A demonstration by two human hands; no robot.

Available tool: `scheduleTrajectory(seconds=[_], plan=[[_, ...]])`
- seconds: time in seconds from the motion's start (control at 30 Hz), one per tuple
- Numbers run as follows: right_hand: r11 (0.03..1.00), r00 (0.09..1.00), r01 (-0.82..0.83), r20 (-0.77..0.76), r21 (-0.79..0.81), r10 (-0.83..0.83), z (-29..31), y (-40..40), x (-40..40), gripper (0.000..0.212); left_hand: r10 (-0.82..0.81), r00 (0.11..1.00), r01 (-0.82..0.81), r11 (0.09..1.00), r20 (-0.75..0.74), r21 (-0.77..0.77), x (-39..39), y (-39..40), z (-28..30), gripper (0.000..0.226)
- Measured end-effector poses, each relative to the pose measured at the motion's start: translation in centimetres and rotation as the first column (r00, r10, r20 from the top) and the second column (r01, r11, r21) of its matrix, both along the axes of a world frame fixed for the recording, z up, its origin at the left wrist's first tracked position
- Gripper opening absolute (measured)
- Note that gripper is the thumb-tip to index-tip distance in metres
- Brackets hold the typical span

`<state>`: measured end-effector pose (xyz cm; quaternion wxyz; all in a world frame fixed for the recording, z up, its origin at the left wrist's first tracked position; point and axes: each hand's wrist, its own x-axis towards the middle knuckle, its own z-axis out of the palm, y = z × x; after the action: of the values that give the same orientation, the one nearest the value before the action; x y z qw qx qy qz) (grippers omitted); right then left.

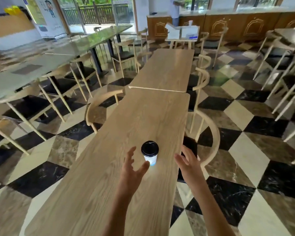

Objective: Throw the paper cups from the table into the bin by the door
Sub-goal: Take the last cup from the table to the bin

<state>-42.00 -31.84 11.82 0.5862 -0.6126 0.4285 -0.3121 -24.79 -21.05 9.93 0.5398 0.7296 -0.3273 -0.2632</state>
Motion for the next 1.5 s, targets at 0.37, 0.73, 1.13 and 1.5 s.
scheduleTrajectory(seconds=[0.37,0.73,1.13,1.5], plan=[[0.974,0.969,0.150,-0.219,0.171,-0.111,-9.3,-3.0,7.2,0.070,-0.169,0.985,0.161,0.970,0.026,0.181,6.4,-9.7,-9.4,0.074],[0.948,0.954,0.233,-0.240,0.219,-0.179,-12.2,-3.7,8.6,0.068,-0.221,0.974,0.208,0.955,0.040,0.214,7.4,-13.9,-13.8,0.087],[0.938,0.918,0.321,-0.285,0.132,-0.274,-10.3,-2.0,7.8,0.050,-0.163,0.867,0.159,0.986,-0.471,-0.049,7.4,-10.1,-7.9,0.060],[0.786,0.786,0.614,-0.137,0.066,-0.603,-4.1,5.5,-3.5,0.051,-0.439,0.597,0.378,0.892,-0.671,-0.247,-2.8,-6.4,-3.4,0.057]])
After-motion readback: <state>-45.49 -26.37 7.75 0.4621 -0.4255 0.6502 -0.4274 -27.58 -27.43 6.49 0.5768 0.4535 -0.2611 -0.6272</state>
